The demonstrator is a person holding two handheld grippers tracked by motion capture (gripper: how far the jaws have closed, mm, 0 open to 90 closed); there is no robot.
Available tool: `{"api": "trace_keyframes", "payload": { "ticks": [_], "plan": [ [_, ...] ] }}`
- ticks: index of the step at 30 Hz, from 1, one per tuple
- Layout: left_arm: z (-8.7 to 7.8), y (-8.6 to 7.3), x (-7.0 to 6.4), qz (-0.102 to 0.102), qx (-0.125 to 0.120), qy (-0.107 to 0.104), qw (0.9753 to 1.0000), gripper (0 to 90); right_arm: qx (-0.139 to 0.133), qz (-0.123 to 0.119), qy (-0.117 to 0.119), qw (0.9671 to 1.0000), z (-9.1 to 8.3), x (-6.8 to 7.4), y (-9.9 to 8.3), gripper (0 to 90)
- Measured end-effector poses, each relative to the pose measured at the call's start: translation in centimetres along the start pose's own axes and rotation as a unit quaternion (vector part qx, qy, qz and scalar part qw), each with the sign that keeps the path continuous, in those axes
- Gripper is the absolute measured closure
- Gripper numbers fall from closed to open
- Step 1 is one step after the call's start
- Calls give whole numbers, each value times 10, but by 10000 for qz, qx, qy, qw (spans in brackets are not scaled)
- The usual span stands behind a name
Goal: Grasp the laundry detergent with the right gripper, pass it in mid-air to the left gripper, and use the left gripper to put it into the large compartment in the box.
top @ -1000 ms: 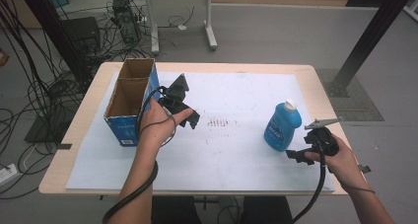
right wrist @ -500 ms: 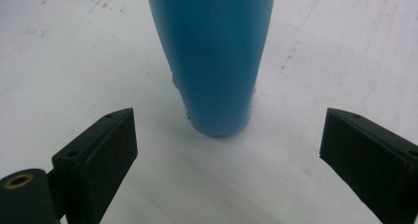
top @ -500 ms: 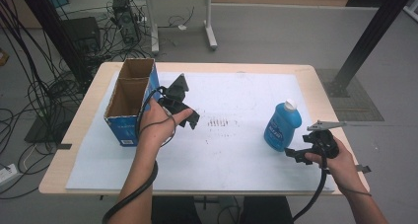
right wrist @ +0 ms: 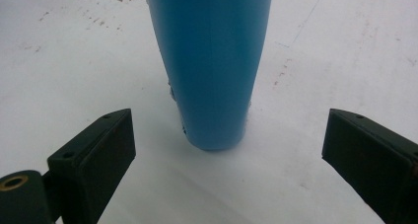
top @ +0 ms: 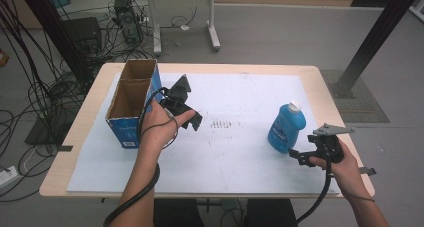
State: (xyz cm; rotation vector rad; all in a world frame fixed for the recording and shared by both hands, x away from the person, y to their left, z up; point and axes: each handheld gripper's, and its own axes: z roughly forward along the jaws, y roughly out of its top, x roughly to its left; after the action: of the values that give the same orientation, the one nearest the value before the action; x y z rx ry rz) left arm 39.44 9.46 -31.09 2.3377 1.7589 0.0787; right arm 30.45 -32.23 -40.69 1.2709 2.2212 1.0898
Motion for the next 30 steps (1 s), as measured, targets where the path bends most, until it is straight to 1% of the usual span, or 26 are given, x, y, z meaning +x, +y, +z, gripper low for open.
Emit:
{"api": "trace_keyframes", "payload": {
  "ticks": [6, 8, 13, 18, 25, 27, 30],
  "plan": [
    [-1, 0, 1, 20, 7, -10, 10000, 94, -52, -16, -68, 10000, 3, 2, -2, 46],
    [0, -1, 0, -6, -13, -18, 10000, 94, -128, -13, -122, 9998, 3, 3, -3, 46],
    [-1, -1, 1, 1, -12, -14, 10000, 94, -309, -2, -153, 9994, 3, 4, -4, 46],
    [-2, -1, 0, -1, -43, -27, 10000, 94, -374, -30, -174, 9991, 4, 5, -5, 45],
    [-1, -2, -1, 9, -39, -26, 10000, 94, -570, 41, -173, 9982, 9, 6, -8, 40],
    [-1, -2, -1, 8, -45, -33, 10000, 94, -585, 53, -185, 9981, 10, 6, -9, 40],
    [-2, -2, -2, 16, -43, -34, 10000, 94, -706, 76, -197, 9973, 12, 7, -10, 39]
  ]
}}
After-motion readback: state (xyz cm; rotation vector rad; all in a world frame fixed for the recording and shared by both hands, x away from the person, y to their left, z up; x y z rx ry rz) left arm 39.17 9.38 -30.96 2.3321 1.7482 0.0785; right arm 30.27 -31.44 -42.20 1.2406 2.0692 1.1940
